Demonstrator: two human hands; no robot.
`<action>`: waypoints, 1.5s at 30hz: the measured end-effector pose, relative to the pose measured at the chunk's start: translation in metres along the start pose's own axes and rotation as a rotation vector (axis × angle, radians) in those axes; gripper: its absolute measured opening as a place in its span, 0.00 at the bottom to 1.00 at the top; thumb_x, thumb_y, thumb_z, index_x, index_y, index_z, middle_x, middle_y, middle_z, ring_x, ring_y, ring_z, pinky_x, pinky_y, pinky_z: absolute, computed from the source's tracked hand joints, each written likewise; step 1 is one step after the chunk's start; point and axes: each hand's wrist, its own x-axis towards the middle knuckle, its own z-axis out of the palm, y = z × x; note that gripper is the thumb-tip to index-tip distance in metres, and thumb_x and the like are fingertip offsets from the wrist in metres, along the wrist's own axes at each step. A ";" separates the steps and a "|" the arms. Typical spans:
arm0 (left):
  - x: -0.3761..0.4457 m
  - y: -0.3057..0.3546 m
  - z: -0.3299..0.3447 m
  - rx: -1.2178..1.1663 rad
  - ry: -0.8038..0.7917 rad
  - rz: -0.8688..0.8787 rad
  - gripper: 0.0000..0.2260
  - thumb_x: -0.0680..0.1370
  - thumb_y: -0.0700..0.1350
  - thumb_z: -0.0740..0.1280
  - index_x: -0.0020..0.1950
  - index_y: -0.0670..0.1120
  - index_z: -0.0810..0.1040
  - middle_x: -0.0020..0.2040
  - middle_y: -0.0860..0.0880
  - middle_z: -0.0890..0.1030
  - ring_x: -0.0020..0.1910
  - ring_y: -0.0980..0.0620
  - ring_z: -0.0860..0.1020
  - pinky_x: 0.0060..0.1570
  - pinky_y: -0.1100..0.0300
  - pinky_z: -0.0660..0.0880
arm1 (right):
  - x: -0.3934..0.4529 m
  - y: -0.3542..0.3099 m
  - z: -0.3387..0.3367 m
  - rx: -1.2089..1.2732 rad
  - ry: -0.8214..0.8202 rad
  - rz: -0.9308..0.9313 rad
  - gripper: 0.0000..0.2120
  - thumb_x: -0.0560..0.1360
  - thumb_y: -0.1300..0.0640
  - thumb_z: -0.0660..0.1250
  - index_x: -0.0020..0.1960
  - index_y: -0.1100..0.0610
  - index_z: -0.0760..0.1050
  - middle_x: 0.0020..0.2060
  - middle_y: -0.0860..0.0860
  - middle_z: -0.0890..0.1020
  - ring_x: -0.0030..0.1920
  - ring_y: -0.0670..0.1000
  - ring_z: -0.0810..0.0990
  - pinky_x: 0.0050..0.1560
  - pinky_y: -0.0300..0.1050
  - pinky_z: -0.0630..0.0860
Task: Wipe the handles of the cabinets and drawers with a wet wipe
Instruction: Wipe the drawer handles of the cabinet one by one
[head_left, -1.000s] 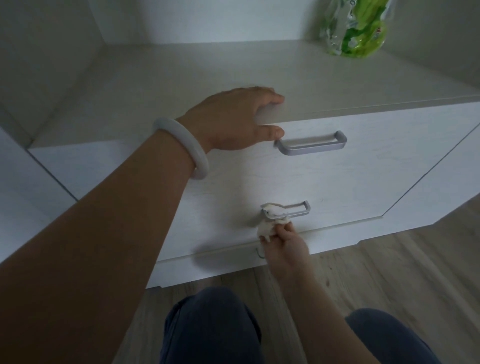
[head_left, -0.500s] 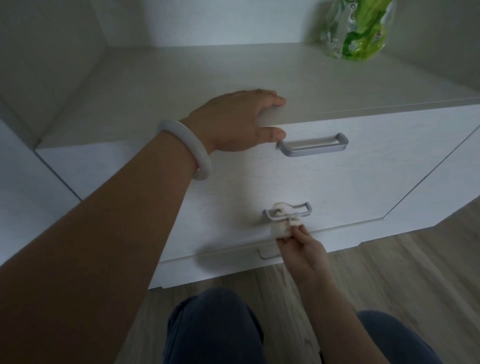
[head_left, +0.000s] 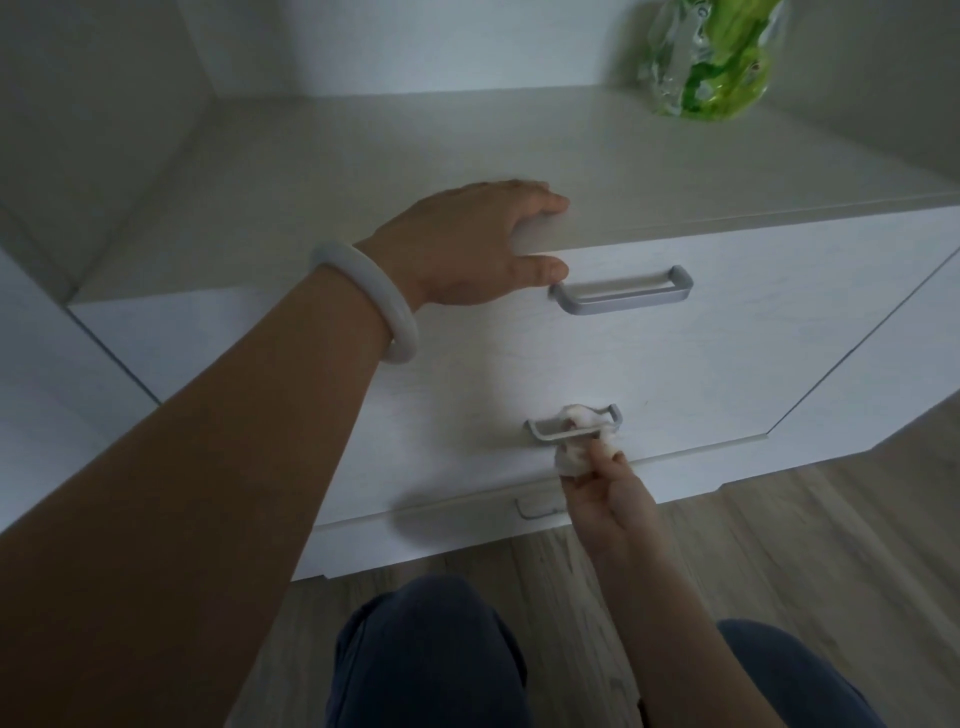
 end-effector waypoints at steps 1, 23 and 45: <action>0.001 0.000 0.000 -0.002 0.003 0.000 0.30 0.76 0.60 0.64 0.76 0.56 0.61 0.77 0.55 0.59 0.76 0.55 0.58 0.74 0.59 0.54 | 0.000 0.008 0.003 -0.034 -0.013 0.004 0.11 0.79 0.67 0.56 0.56 0.62 0.76 0.49 0.56 0.84 0.48 0.49 0.83 0.55 0.41 0.78; -0.001 0.001 -0.001 -0.030 -0.007 -0.018 0.29 0.76 0.59 0.65 0.76 0.56 0.62 0.77 0.55 0.59 0.76 0.56 0.58 0.73 0.61 0.54 | 0.002 0.010 0.001 -0.350 -0.016 -0.117 0.12 0.74 0.69 0.66 0.57 0.62 0.76 0.48 0.53 0.83 0.49 0.50 0.81 0.50 0.41 0.77; -0.005 0.005 -0.003 -0.019 -0.003 -0.029 0.29 0.77 0.58 0.65 0.76 0.55 0.62 0.77 0.55 0.60 0.75 0.56 0.59 0.72 0.63 0.55 | 0.004 0.001 -0.003 -0.419 0.001 -0.211 0.15 0.73 0.67 0.70 0.59 0.68 0.76 0.51 0.58 0.83 0.53 0.55 0.82 0.55 0.44 0.77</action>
